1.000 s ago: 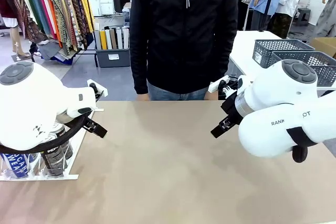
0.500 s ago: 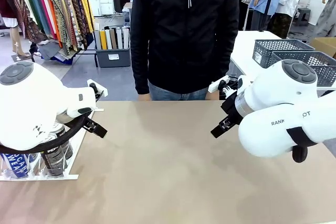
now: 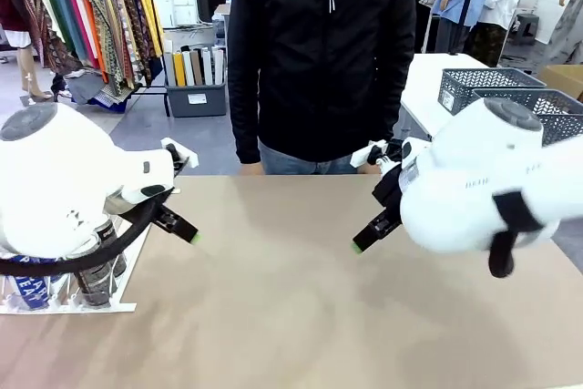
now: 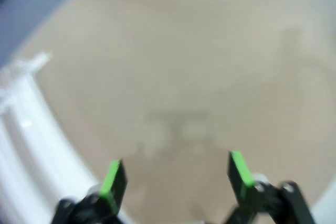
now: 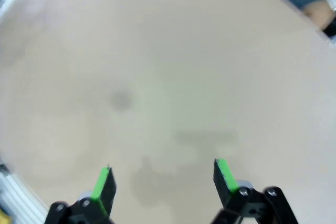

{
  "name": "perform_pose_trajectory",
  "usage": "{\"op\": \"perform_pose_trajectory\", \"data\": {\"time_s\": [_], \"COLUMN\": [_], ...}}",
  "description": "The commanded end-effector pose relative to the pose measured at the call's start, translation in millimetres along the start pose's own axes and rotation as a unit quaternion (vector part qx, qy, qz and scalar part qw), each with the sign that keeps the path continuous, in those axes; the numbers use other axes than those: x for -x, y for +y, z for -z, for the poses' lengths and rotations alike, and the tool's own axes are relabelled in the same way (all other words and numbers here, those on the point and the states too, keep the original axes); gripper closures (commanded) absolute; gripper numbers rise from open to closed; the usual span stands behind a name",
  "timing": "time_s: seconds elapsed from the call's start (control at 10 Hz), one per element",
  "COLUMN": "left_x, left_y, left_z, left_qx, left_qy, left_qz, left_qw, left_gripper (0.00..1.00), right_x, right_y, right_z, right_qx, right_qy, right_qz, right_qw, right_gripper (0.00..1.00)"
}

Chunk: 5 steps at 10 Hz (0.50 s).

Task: Retrieve and store the cans from the dispenser.
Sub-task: Pick up one can from the Automatic Can Dispenser and place it in the middle of the table.

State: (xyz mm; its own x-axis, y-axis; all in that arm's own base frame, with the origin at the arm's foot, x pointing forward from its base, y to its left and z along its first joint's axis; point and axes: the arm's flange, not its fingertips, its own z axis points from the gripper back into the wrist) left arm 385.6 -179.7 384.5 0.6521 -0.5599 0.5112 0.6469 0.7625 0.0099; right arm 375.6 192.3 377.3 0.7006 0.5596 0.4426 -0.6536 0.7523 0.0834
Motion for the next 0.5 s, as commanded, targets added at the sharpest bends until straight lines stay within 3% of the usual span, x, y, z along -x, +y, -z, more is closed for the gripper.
{"op": "perform_pose_trajectory", "data": {"time_s": [0.0, 0.1, 0.3, 0.4], "left_x": [-7.8, -9.6, 24.6, 50.4], "left_y": [6.8, 3.6, 27.1, 57.0], "left_z": [-52.2, -77.0, -146.2, -185.1], "left_qx": [0.196, 0.254, 0.382, 0.428], "left_qy": [0.046, 0.062, 0.043, 0.001], "left_qz": [-0.031, -0.101, -0.088, -0.117], "left_qw": [0.979, 0.960, 0.919, 0.896], "left_gripper": [0.00, 0.00, 0.00, 0.00], "right_x": [-1.4, 1.0, 26.8, 49.8], "right_y": [-30.0, -34.0, -46.9, -63.8], "right_z": [-54.3, -78.8, -143.3, -176.4], "right_qx": [-0.145, -0.207, -0.360, -0.400], "right_qy": [0.012, -0.002, -0.009, -0.040], "right_qz": [0.049, 0.091, 0.142, 0.157], "right_qw": [0.988, 0.974, 0.922, 0.902], "right_gripper": [0.00, 0.00, 0.00, 0.00]}}
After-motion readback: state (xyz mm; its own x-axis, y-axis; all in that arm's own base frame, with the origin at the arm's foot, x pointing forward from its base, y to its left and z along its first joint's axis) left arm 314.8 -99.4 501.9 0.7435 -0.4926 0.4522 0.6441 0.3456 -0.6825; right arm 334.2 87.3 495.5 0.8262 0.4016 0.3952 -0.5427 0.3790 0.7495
